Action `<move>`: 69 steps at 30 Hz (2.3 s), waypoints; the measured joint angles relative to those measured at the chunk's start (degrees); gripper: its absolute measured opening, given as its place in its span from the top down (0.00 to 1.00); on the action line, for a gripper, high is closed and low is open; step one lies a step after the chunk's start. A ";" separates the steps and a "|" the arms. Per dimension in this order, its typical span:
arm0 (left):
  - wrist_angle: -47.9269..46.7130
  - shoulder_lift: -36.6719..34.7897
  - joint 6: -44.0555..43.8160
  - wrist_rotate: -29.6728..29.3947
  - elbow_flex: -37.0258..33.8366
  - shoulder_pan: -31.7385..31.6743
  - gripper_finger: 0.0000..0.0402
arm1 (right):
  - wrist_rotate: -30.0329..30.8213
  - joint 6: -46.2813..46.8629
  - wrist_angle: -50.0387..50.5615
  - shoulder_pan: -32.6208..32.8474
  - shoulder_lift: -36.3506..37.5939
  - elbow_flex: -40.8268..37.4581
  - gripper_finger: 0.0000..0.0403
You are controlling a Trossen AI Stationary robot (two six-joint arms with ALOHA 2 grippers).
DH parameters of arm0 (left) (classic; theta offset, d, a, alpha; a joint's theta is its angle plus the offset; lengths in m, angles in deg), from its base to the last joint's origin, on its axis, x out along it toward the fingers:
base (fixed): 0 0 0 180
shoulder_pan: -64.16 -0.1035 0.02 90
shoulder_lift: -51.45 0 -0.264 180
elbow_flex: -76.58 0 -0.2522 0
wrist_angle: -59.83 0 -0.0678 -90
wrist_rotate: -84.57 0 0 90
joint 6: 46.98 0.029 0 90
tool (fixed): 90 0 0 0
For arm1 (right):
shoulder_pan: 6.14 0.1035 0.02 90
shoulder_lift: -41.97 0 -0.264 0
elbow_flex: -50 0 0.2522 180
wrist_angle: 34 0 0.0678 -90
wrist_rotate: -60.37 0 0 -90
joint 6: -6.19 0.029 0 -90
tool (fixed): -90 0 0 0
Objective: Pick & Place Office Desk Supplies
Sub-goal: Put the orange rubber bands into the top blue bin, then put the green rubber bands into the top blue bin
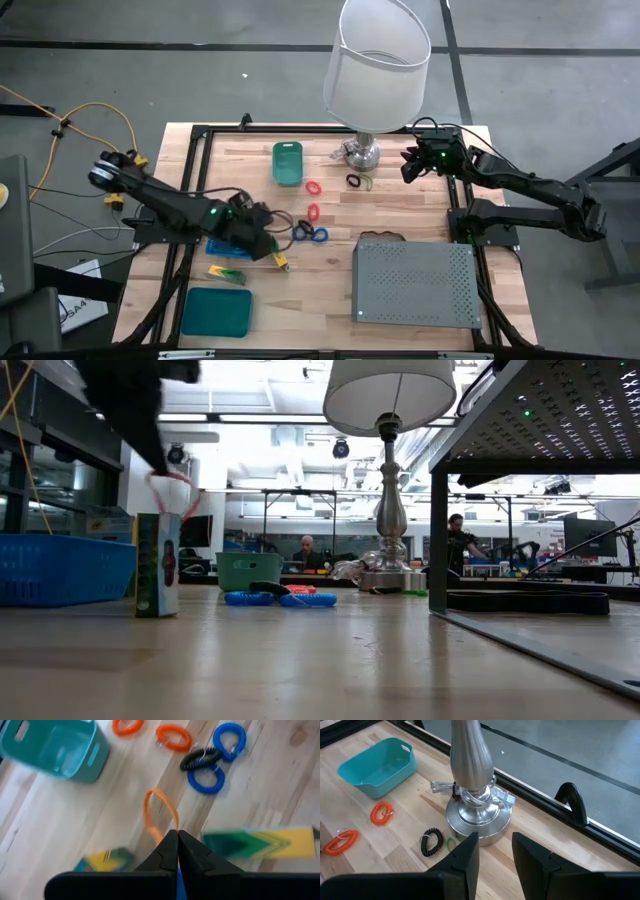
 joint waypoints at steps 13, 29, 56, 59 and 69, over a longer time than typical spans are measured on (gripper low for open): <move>-8.62 1.78 -21.95 4.73 -0.35 8.51 1.00 | 0.00 0.00 0.02 -0.02 -0.01 -0.01 0.74; -8.78 9.93 -23.20 7.74 -0.46 7.67 1.00 | -0.02 -0.02 0.00 0.01 -0.01 -0.01 0.74; -8.82 10.09 -23.03 9.10 -0.46 5.45 0.85 | 0.00 0.00 0.00 -0.02 -0.01 -0.01 0.74; -8.82 10.09 -23.03 9.10 -0.46 5.45 0.85 | 0.00 -0.01 0.00 -0.02 -0.01 -0.01 0.74; -7.35 4.25 -15.54 4.19 -0.44 3.17 0.85 | -0.01 0.00 0.00 -0.02 -0.01 -0.01 0.74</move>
